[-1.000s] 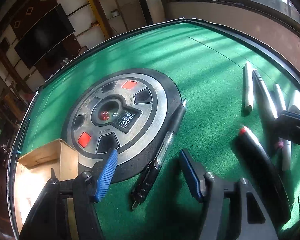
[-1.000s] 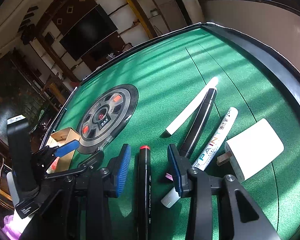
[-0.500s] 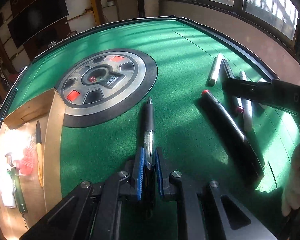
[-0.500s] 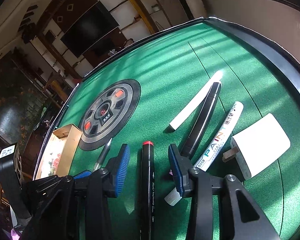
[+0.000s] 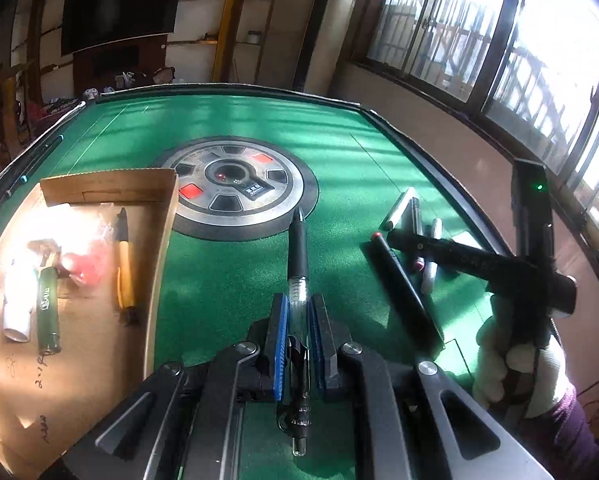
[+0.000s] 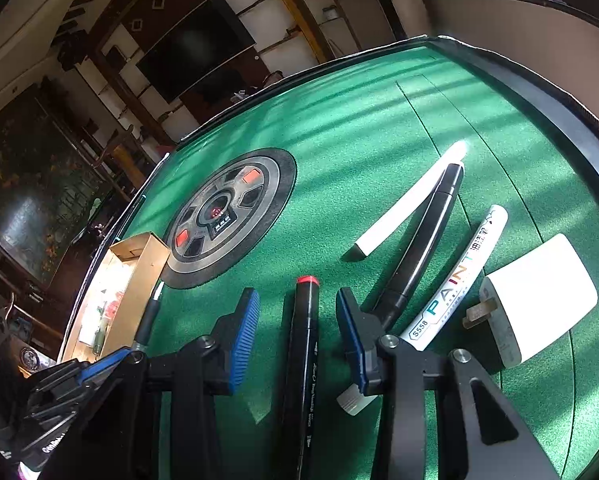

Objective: Organize rigid objects
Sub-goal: 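Carry the pen into the box and release it while the right gripper drops the marker in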

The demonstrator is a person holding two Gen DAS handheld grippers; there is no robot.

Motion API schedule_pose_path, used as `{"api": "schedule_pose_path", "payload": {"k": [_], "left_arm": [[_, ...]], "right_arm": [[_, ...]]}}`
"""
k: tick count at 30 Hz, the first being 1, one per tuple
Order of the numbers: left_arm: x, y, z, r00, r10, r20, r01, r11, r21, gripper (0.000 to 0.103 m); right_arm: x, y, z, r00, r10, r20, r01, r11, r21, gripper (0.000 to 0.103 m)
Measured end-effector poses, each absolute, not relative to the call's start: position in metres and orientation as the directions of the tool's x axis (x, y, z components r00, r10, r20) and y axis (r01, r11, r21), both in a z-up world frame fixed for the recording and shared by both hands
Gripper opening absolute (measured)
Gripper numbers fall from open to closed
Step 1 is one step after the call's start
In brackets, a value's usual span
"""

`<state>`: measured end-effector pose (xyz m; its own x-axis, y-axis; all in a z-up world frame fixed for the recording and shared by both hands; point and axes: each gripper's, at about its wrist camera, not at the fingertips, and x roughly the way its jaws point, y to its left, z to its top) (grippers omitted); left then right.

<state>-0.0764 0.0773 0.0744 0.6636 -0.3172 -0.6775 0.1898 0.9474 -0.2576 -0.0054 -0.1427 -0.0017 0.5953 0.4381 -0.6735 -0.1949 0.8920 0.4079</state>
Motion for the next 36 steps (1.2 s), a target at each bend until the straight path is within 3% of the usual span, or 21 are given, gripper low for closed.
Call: {"api": "schedule_pose_path", "payload": {"k": [4, 10, 11, 12, 13, 16, 24, 31, 36], "left_arm": [[-0.119, 0.119, 0.101, 0.727, -0.332, -0.602, 0.175, 0.936, -0.305, 0.010], [-0.154, 0.176, 0.111, 0.784, -0.244, -0.571, 0.087, 0.954, -0.288, 0.010], [-0.158, 0.184, 0.109, 0.790, -0.231, -0.569, 0.069, 0.954, -0.292, 0.010], [-0.160, 0.192, 0.107, 0.794, -0.220, -0.567, 0.049, 0.953, -0.300, 0.010], [-0.161, 0.203, 0.104, 0.796, -0.210, -0.568, 0.029, 0.950, -0.311, 0.010], [-0.161, 0.229, 0.092, 0.786, -0.201, -0.585, -0.028, 0.933, -0.358, 0.010], [-0.126, 0.240, 0.058, 0.701, -0.244, -0.670, -0.088, 0.903, -0.421, 0.010], [-0.076, 0.228, 0.031, 0.590, -0.250, -0.768, -0.144, 0.903, -0.405, 0.010], [-0.059, 0.228, 0.016, 0.547, -0.215, -0.809, -0.202, 0.904, -0.377, 0.010]], "right_arm": [[-0.016, -0.127, 0.003, 0.600, 0.386, -0.701, -0.212, 0.921, 0.326, 0.039], [-0.030, -0.101, -0.010, 0.580, 0.184, -0.793, -0.177, 0.979, 0.098, 0.036], [-0.031, -0.100, -0.010, 0.585, 0.160, -0.795, -0.169, 0.983, 0.074, 0.032], [-0.030, -0.099, -0.010, 0.582, 0.142, -0.801, -0.159, 0.985, 0.059, 0.016], [-0.029, -0.099, -0.010, 0.575, 0.138, -0.806, -0.155, 0.986, 0.059, 0.014], [-0.032, -0.103, -0.005, 0.567, 0.177, -0.804, -0.145, 0.983, 0.115, 0.014], [-0.057, -0.075, 0.036, 0.515, 0.448, -0.731, -0.255, 0.894, 0.369, 0.014], [-0.061, 0.001, 0.050, 0.384, 0.590, -0.710, -0.356, 0.804, 0.475, 0.014], [-0.053, 0.055, 0.045, 0.327, 0.608, -0.724, -0.371, 0.787, 0.493, 0.014]]}}
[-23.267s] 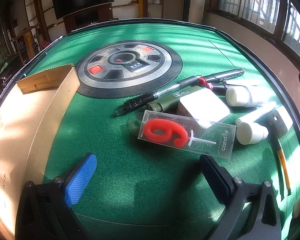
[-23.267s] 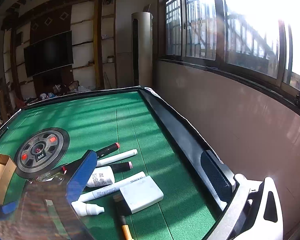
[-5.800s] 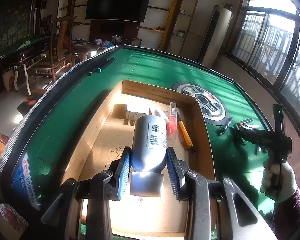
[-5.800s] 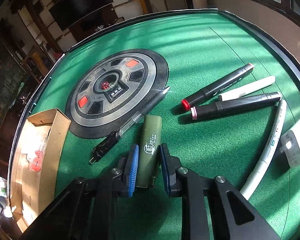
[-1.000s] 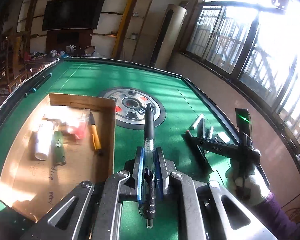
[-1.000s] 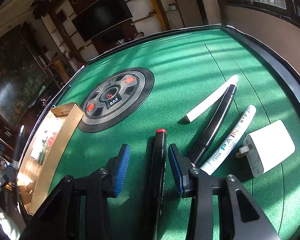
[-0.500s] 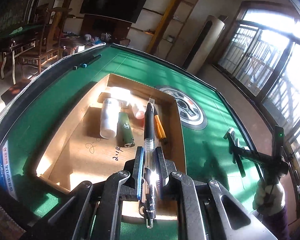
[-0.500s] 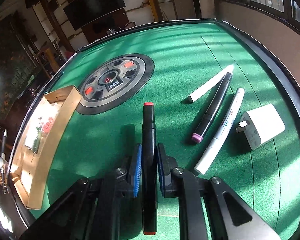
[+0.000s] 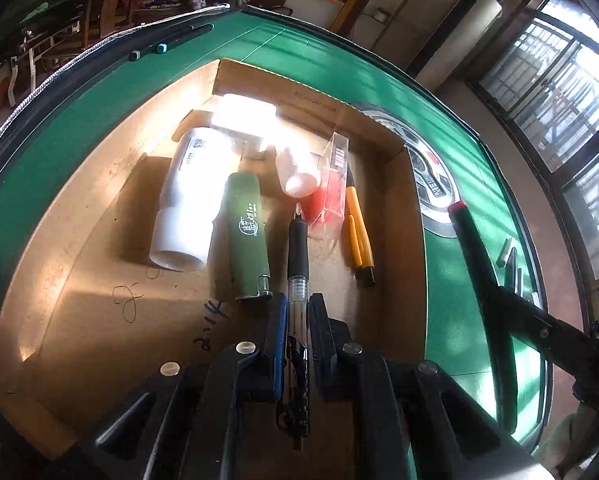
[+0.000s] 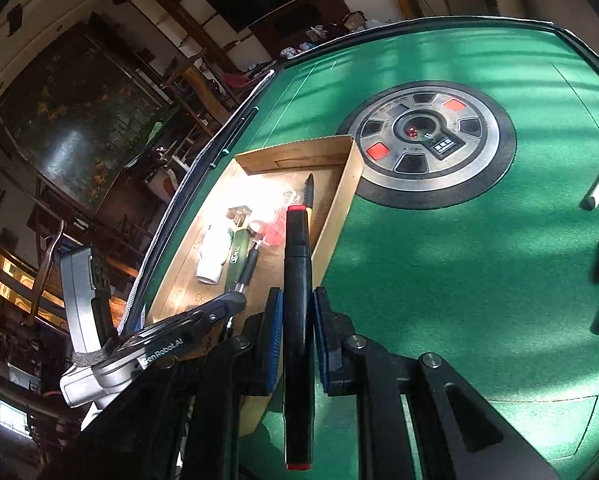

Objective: Organize rigid objects
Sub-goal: 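Carry the pen into the box and release it while the right gripper drops the marker in, then grasp the white marker with the right gripper and lift it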

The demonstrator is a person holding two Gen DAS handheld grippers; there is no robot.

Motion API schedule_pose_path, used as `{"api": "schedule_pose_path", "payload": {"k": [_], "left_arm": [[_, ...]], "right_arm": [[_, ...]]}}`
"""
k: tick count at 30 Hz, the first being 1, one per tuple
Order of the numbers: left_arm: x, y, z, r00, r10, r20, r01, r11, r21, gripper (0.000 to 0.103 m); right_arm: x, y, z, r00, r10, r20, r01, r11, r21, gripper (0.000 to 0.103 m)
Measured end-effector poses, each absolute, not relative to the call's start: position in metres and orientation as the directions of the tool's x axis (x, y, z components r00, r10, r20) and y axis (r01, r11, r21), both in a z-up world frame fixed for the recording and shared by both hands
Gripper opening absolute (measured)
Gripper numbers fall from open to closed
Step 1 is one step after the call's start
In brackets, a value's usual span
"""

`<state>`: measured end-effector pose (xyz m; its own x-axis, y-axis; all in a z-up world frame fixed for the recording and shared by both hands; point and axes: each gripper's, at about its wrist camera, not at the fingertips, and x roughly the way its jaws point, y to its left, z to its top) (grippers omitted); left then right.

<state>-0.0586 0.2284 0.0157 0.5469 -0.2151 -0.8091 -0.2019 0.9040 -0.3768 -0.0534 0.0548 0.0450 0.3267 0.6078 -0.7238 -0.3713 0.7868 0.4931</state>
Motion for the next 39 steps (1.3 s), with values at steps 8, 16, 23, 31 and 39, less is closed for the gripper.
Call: {"api": "schedule_pose_path", "payload": {"k": [8, 16, 23, 31, 39], "left_arm": [[-0.118, 0.244, 0.058, 0.711, -0.139, -0.689, -0.192, 0.905, -0.381, 0.058], [-0.154, 0.272, 0.069, 0.767, -0.057, -0.639, -0.263, 0.881, -0.394, 0.067], [-0.163, 0.261, 0.077, 0.788, -0.067, -0.612, -0.243, 0.880, -0.408, 0.067], [-0.175, 0.190, 0.085, 0.812, -0.115, -0.572, -0.129, 0.921, -0.368, 0.070], [-0.178, 0.112, 0.078, 0.788, -0.187, -0.587, 0.038, 0.966, -0.255, 0.070]], "right_arm": [[-0.042, 0.100, 0.018, 0.275, 0.578, -0.769, -0.348, 0.805, 0.481, 0.015], [-0.045, 0.112, 0.013, 0.322, 0.539, -0.778, -0.363, 0.830, 0.425, 0.032], [-0.063, 0.085, 0.028, 0.418, 0.557, -0.718, -0.402, 0.822, 0.404, 0.040], [-0.109, 0.012, 0.064, 0.726, 0.390, -0.567, -0.361, 0.917, 0.169, 0.079], [-0.100, -0.065, 0.074, 0.864, 0.178, -0.471, -0.177, 0.983, 0.048, 0.090]]}}
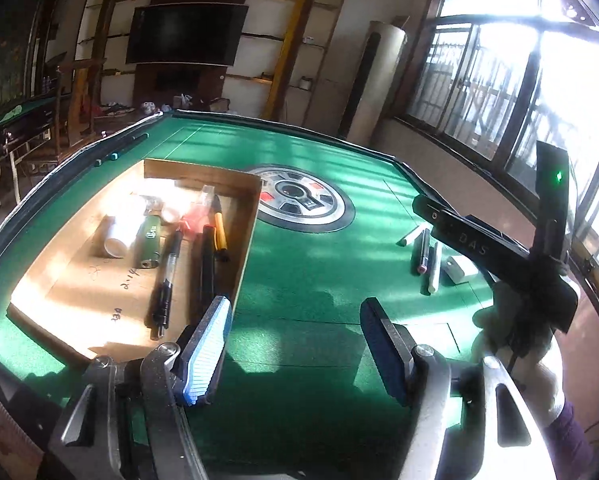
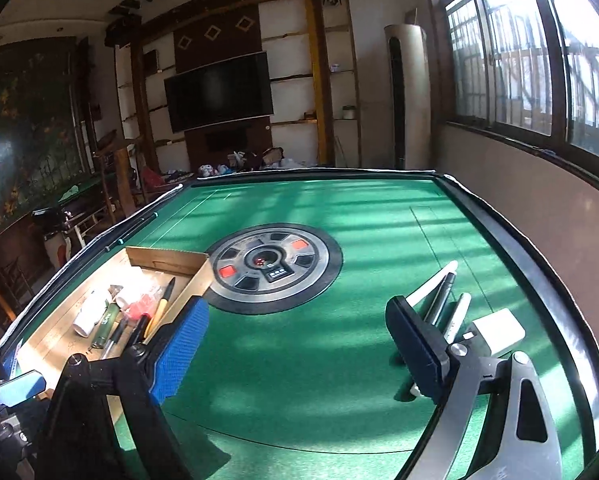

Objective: Organize rigid objects
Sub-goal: 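Grasp the white marker with the right gripper and lift it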

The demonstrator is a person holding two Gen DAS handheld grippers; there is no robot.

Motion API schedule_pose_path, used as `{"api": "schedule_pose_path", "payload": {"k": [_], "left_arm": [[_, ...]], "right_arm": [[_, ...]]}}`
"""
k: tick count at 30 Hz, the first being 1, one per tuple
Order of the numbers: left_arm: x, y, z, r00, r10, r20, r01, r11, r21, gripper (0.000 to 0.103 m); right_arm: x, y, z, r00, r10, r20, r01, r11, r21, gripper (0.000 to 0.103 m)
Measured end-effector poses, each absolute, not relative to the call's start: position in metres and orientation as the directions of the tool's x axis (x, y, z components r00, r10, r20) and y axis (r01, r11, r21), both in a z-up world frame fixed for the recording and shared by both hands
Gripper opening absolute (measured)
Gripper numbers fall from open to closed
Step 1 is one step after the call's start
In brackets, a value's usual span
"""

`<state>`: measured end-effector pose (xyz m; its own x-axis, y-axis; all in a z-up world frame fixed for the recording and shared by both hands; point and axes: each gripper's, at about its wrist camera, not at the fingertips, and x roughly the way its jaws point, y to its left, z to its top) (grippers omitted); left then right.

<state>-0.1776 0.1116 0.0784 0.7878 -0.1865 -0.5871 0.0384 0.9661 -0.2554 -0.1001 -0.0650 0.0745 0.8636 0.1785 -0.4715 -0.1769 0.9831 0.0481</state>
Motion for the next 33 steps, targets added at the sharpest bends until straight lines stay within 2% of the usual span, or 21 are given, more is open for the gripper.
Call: {"api": "schedule_pose_path", "payload": {"k": [6, 12, 17, 18, 24, 33], "left_arm": [[-0.187, 0.089, 0.082, 0.803, -0.167, -0.573, 0.069, 0.980, -0.189, 0.070], [-0.192, 0.081, 0.082, 0.796, -0.200, -0.572, 0.105, 0.975, -0.196, 0.070], [-0.189, 0.077, 0.078, 0.781, -0.221, -0.585, 0.118, 0.971, -0.209, 0.071], [-0.189, 0.076, 0.077, 0.778, -0.223, -0.588, 0.117, 0.970, -0.212, 0.071], [-0.189, 0.076, 0.076, 0.778, -0.214, -0.590, 0.106, 0.971, -0.213, 0.071], [-0.186, 0.072, 0.069, 0.761, -0.212, -0.613, 0.103, 0.972, -0.209, 0.071]], "right_arm": [[-0.078, -0.111, 0.075, 0.863, 0.105, -0.495, -0.098, 0.994, 0.039, 0.090], [-0.041, -0.178, 0.074, 0.789, 0.059, -0.612, -0.003, 0.996, 0.092, 0.090], [-0.015, -0.236, 0.066, 0.726, 0.078, -0.683, 0.091, 0.974, 0.207, 0.089], [-0.007, -0.242, 0.063, 0.710, 0.084, -0.699, 0.105, 0.969, 0.222, 0.087], [0.046, -0.229, 0.039, 0.606, 0.103, -0.789, 0.114, 0.970, 0.214, 0.063], [0.115, -0.202, 0.002, 0.513, 0.035, -0.857, 0.207, 0.964, 0.164, 0.062]]}}
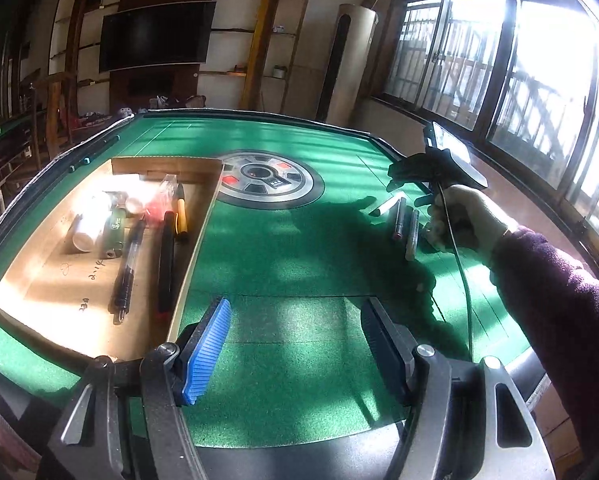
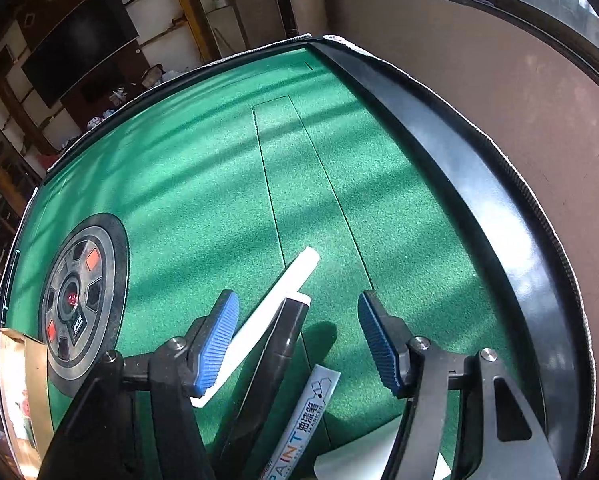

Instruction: Organize rigid objects

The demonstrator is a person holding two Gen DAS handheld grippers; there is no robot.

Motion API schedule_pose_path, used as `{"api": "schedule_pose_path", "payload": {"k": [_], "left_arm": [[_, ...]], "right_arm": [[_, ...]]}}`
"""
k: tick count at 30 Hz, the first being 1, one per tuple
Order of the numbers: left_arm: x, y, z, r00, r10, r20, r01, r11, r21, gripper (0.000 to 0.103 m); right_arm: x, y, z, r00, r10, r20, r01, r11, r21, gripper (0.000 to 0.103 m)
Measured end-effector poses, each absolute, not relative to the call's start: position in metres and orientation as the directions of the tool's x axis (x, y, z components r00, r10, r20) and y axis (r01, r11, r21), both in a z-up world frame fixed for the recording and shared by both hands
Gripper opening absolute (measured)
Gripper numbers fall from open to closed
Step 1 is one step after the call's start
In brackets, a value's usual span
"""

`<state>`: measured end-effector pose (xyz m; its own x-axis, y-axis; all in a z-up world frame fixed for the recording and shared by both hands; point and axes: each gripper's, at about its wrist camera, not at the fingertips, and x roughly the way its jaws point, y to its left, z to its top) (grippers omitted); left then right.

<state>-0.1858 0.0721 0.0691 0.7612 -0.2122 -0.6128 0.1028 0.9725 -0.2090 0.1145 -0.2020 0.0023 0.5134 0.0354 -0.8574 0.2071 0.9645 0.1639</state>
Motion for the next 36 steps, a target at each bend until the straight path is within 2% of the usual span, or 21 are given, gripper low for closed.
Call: {"api": "schedule_pose_path", "payload": {"k": [2, 3, 5, 7, 10, 20, 21, 23, 24, 25, 29, 31, 36], "left_arm": [[-0.185, 0.073, 0.068, 0.760, -0.210, -0.615, 0.099, 0.973, -0.211, 0.071], [-0.185, 0.074, 0.068, 0.760, -0.207, -0.616, 0.095, 0.973, -0.210, 0.071], [-0.183, 0.075, 0.067, 0.759, -0.203, -0.618, 0.088, 0.973, -0.211, 0.071], [-0.181, 0.078, 0.066, 0.756, -0.205, -0.622, 0.080, 0.972, -0.222, 0.071], [-0.178, 0.081, 0.064, 0.748, -0.212, -0.628, 0.074, 0.968, -0.239, 0.071], [-0.173, 0.083, 0.059, 0.731, -0.238, -0.639, 0.081, 0.961, -0.264, 0.071], [-0.173, 0.081, 0.058, 0.729, -0.240, -0.641, 0.084, 0.961, -0.263, 0.071], [-0.173, 0.077, 0.057, 0.727, -0.237, -0.645, 0.090, 0.963, -0.253, 0.071], [-0.173, 0.076, 0.057, 0.725, -0.237, -0.647, 0.093, 0.964, -0.249, 0.071], [-0.174, 0.075, 0.056, 0.724, -0.238, -0.648, 0.095, 0.964, -0.248, 0.071], [-0.176, 0.074, 0.056, 0.725, -0.236, -0.648, 0.097, 0.965, -0.243, 0.071], [-0.177, 0.073, 0.056, 0.724, -0.237, -0.647, 0.098, 0.965, -0.243, 0.071], [-0.178, 0.070, 0.056, 0.721, -0.240, -0.650, 0.107, 0.965, -0.237, 0.071]], "right_arm": [[0.125, -0.194, -0.002, 0.501, -0.010, -0.865, 0.213, 0.971, 0.113, 0.062], [0.130, -0.187, -0.002, 0.501, -0.035, -0.865, 0.196, 0.978, 0.074, 0.058], [0.135, -0.169, -0.005, 0.486, -0.073, -0.871, 0.151, 0.989, 0.001, 0.042], [0.134, -0.153, -0.005, 0.474, -0.052, -0.879, 0.103, 0.995, -0.004, 0.018], [0.122, -0.133, -0.003, 0.436, 0.046, -0.899, 0.045, 0.996, 0.072, 0.013], [0.023, -0.091, -0.005, 0.374, 0.301, -0.877, -0.046, 0.951, 0.306, 0.013], [0.012, -0.089, -0.005, 0.377, 0.329, -0.866, -0.055, 0.941, 0.333, 0.014], [-0.004, -0.088, -0.004, 0.416, 0.362, -0.834, -0.077, 0.928, 0.364, 0.023], [-0.012, -0.089, -0.003, 0.446, 0.376, -0.812, -0.092, 0.922, 0.376, 0.032], [-0.019, -0.091, -0.002, 0.480, 0.384, -0.789, -0.105, 0.918, 0.382, 0.036], [-0.030, -0.100, 0.006, 0.595, 0.350, -0.724, -0.125, 0.929, 0.347, 0.039], [-0.032, -0.103, 0.010, 0.637, 0.331, -0.697, -0.124, 0.935, 0.331, 0.043], [-0.033, -0.111, 0.018, 0.685, 0.306, -0.661, -0.111, 0.941, 0.320, 0.049]]}}
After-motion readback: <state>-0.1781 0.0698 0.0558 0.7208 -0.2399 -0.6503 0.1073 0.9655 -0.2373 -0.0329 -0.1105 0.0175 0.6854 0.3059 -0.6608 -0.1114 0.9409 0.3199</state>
